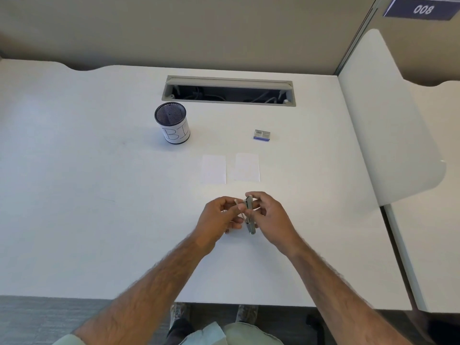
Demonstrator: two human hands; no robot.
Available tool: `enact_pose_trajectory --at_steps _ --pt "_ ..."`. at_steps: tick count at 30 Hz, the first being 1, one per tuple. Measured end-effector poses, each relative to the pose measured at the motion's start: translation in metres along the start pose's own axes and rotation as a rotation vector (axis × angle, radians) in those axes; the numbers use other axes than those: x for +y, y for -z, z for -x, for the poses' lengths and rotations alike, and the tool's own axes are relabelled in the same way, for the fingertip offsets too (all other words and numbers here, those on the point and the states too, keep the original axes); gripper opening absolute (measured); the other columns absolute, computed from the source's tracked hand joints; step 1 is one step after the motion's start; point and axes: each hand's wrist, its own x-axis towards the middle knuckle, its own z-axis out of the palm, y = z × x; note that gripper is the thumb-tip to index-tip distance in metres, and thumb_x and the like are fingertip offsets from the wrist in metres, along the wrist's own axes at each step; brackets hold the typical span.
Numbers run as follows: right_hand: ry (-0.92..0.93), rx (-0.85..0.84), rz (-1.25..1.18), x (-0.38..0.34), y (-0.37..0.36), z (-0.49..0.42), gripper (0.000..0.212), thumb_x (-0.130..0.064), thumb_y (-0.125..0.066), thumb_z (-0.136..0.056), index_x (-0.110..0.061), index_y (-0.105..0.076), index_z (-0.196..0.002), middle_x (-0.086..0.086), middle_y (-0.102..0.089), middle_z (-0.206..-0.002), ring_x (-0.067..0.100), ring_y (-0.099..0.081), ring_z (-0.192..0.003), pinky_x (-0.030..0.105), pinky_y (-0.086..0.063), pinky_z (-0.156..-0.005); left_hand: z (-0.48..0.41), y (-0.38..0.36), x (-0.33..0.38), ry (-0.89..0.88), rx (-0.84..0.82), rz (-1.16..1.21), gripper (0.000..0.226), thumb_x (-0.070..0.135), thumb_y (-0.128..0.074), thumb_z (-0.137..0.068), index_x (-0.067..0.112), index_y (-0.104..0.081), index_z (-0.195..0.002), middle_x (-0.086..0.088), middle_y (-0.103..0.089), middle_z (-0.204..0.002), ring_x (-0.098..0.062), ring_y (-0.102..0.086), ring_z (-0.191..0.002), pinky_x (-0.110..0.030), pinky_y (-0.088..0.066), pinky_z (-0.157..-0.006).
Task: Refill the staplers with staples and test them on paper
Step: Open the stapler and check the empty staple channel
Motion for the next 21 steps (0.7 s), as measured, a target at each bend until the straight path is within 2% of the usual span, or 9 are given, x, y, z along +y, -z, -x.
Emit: enact_pose_trajectory --at_steps 2,5,9,13,17,21 --pt "0.015 -0.029 0.007 -0.003 0.003 0.001 0.031 -0.007 -0.068 -0.092 -0.025 -0.064 -0.117 0.009 -0.068 -0.101 0.018 -0.064 -0.079 0.047 -0.059 -0.083 0.0 0.002 0.003 -0.015 -0.022 -0.023 0.02 0.028 -0.078 -0.09 0.011 -0.075 -0.1 -0.006 -0.076 -0.081 -0.018 -0.071 -0.069 -0.036 -0.047 -0.064" --pt "0.038 -0.06 0.025 -0.007 0.007 0.002 0.03 -0.002 -0.068 -0.09 -0.022 -0.065 -0.112 0.015 -0.068 -0.097 0.025 -0.064 -0.079 0.052 -0.057 -0.087 0.001 0.002 0.007 -0.051 -0.015 -0.052 0.014 0.026 -0.081 -0.088 0.013 -0.077 -0.094 -0.002 -0.075 -0.073 -0.018 -0.071 -0.064 -0.04 -0.046 -0.065" --pt "0.035 -0.117 0.06 -0.013 0.012 0.003 0.032 -0.004 -0.07 -0.087 -0.026 -0.066 -0.11 0.003 -0.069 -0.088 0.034 -0.07 -0.083 0.054 -0.058 -0.084 0.002 0.002 0.008 -0.095 0.001 -0.09 0.001 0.023 -0.081 -0.088 0.022 -0.081 -0.089 -0.004 -0.075 -0.073 -0.018 -0.07 -0.062 -0.044 -0.052 -0.067" --pt "0.044 -0.141 0.109 -0.017 0.013 0.006 0.037 -0.006 -0.069 -0.085 -0.036 -0.064 -0.107 0.0 -0.07 -0.087 0.034 -0.07 -0.08 0.057 -0.057 -0.082 0.004 0.004 0.01 -0.111 -0.005 -0.14 0.001 0.021 -0.081 -0.088 0.02 -0.081 -0.087 -0.009 -0.077 -0.077 -0.02 -0.072 -0.062 -0.048 -0.055 -0.069" --pt "0.066 -0.138 0.102 -0.021 0.013 0.011 0.031 -0.008 -0.068 -0.084 -0.032 -0.063 -0.103 -0.002 -0.07 -0.086 0.035 -0.07 -0.079 0.061 -0.056 -0.079 0.007 0.007 0.014 -0.133 -0.003 -0.175 0.005 0.018 -0.081 -0.088 0.02 -0.08 -0.084 -0.008 -0.078 -0.075 -0.02 -0.072 -0.062 -0.055 -0.059 -0.068" --pt "0.112 -0.117 0.111 -0.028 0.012 0.013 0.028 -0.009 -0.067 -0.085 -0.031 -0.061 -0.102 -0.007 -0.07 -0.087 0.022 -0.071 -0.076 0.06 -0.056 -0.076 0.011 0.01 0.017 -0.189 0.004 -0.187 0.003 0.015 -0.079 -0.089 0.016 -0.081 -0.089 -0.007 -0.078 -0.078 -0.02 -0.072 -0.066 -0.061 -0.058 -0.07"
